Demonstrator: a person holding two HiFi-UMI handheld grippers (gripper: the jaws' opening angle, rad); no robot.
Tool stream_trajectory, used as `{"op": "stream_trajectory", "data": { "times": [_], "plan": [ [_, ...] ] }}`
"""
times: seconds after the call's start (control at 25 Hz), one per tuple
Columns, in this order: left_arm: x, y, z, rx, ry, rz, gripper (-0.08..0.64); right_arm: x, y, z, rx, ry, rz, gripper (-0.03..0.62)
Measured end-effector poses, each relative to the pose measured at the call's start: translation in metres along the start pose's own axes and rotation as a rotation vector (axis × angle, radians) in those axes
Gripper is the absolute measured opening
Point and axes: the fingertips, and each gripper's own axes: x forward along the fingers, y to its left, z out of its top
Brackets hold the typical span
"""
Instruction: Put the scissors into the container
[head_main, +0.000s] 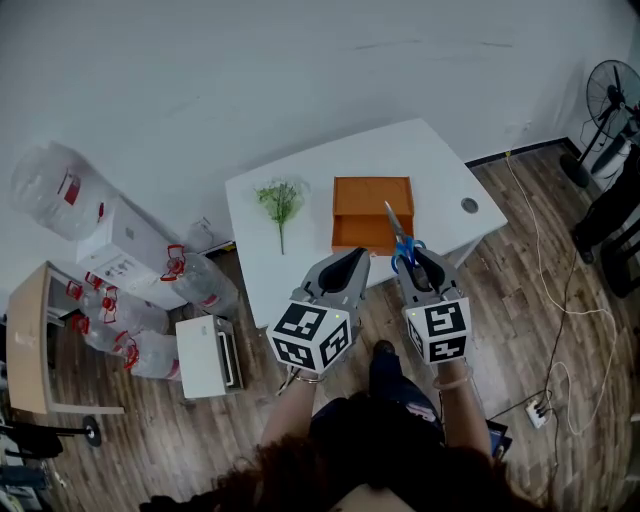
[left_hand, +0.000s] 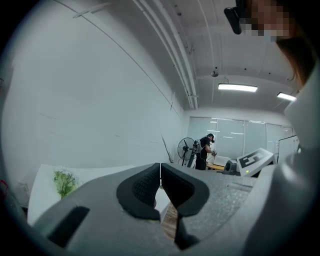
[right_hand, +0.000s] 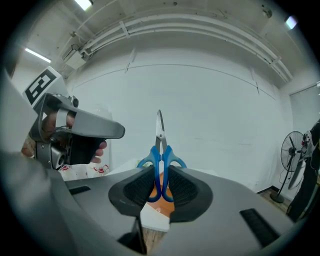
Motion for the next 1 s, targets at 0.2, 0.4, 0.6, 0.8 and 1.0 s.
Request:
{"op": "stream_trajectory", "data": {
  "times": [0.2,0.4,0.6,0.8,1.0],
  "plan": [
    [0.033,0.017,0.004,0.002,-0.004,0.030,0.020,0.031,-0.019,-0.007,-0.036,0.026,0.040,0.078],
    [0.064,0.034,0.012,0.009,-0.011,0.067,0.018,0.062,-0.036,-0.007,-0.061,0.046,0.089,0.078],
    [0.087,0.047,0.012,-0.004,-0.007,0.109,0.018,0.086,-0.051,-0.015,-0.108,0.072,0.141,0.078],
    [0.107,0.061,0.013,-0.012,-0.012,0.156,0.018,0.109,-0.058,-0.025,-0.188,0.103,0.204,0.078],
    [0.119,0.073,0.016,-0.016,-0.017,0.209,0.018,0.128,-0.062,-0.047,-0.253,0.159,0.261,0.080]
  ]
}}
